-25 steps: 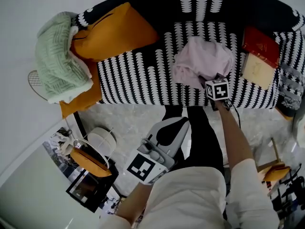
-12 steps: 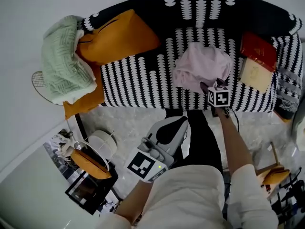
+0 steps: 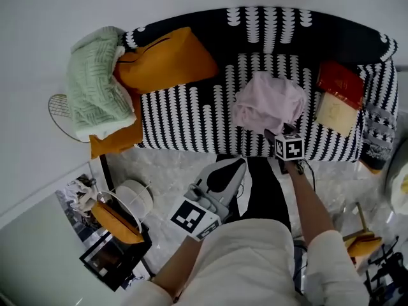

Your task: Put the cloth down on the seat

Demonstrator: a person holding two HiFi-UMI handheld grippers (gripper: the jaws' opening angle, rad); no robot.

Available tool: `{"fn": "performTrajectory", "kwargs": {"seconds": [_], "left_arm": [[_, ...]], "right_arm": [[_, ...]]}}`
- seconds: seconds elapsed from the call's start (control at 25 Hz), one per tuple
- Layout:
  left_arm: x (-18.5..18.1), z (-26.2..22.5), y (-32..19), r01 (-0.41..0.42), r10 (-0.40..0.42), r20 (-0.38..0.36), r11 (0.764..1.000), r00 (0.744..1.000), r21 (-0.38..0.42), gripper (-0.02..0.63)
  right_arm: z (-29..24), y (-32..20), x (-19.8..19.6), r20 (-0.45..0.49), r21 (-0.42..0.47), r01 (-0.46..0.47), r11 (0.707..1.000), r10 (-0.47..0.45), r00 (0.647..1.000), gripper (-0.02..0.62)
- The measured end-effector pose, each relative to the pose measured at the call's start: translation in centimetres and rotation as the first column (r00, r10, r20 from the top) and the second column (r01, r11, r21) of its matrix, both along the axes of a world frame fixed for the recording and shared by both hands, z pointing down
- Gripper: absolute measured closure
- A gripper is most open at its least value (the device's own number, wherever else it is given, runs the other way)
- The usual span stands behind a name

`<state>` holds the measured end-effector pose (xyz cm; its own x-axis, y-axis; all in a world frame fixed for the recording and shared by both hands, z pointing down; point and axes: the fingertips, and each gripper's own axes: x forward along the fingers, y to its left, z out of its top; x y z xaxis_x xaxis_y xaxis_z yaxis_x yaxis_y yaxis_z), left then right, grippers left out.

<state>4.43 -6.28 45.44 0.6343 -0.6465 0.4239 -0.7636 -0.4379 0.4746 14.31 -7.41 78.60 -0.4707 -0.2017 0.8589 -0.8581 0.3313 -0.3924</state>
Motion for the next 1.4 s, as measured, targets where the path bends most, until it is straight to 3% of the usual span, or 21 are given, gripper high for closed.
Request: {"fn": "performTrajectory", "kwargs": {"seconds": [0.44,0.6,1.0,1.2,1.4], "left_arm": [[-1.3,-2.4,0.7,0.006,-0.007,0.015,0.999,1.0,0.046,0.595],[-2.4,-3.1,1.6,0.002,-0.002,0.007,0.999,1.0,0.054,0.595],[-6.2,-4.6,5.7,-0.046,0.048,-0.015,0.993,0.999,0.105,0.594],[-8.2,-5.4,8.2,-0.085,0.09,-0.032,0.988,0.995,0.126,0.594],[-10.3,-6.5,10.9,-0.143,0.152,-0.047,0.977,0.987,0.158,0.595]], "right_arm": [[-7.2,0.3,-1.8,0.091,0.081,-0.009,0.997,0.002,0.996,0.266],[-11.0,0.5,-3.0,0.1,0.168,-0.003,0.986,-0.014,0.995,0.387],[-19.7,3.8,-7.3,0.148,0.306,-0.06,0.95,0.014,0.989,0.536],[-23.9,6.7,-10.4,0.192,0.365,-0.096,0.926,0.025,0.981,0.569],[-29.0,10.0,-14.1,0.263,0.426,-0.087,0.9,-0.031,0.964,0.585]]}}
